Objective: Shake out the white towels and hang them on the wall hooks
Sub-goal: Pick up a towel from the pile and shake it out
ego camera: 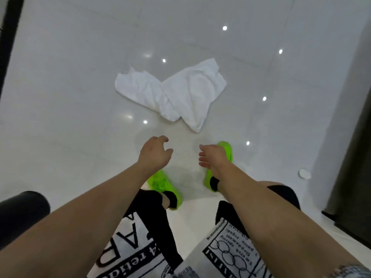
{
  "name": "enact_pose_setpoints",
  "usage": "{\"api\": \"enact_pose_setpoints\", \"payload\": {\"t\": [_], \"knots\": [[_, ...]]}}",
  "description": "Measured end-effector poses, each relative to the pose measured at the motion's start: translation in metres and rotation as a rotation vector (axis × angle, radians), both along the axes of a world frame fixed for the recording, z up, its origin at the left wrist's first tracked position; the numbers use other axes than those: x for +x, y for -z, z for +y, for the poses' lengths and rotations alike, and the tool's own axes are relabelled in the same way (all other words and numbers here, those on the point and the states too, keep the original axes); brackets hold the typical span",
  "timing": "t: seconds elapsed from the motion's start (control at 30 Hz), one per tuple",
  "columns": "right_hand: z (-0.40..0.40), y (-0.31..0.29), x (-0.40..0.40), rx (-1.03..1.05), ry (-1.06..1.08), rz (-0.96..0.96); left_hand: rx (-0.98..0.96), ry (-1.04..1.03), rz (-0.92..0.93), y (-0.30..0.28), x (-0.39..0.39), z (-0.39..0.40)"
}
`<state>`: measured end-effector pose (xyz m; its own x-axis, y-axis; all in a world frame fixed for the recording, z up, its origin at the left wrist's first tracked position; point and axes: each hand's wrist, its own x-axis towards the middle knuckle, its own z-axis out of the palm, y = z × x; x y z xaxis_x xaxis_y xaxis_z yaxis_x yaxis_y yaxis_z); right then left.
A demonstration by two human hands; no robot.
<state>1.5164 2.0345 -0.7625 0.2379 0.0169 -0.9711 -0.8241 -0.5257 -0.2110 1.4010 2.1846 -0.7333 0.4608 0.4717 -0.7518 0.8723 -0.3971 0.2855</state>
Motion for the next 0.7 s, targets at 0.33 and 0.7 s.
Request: {"api": "enact_pose_setpoints", "payload": {"t": [0.33,0.7], "knots": [[0.033,0.283,0.041,0.072,0.53,0.268,-0.036,-0.032,0.01,0.273,0.042,0.011],[0.062,0.313,0.046,-0.002,0.83,0.22,-0.055,-0.046,0.026,0.31,0.052,0.029]]}}
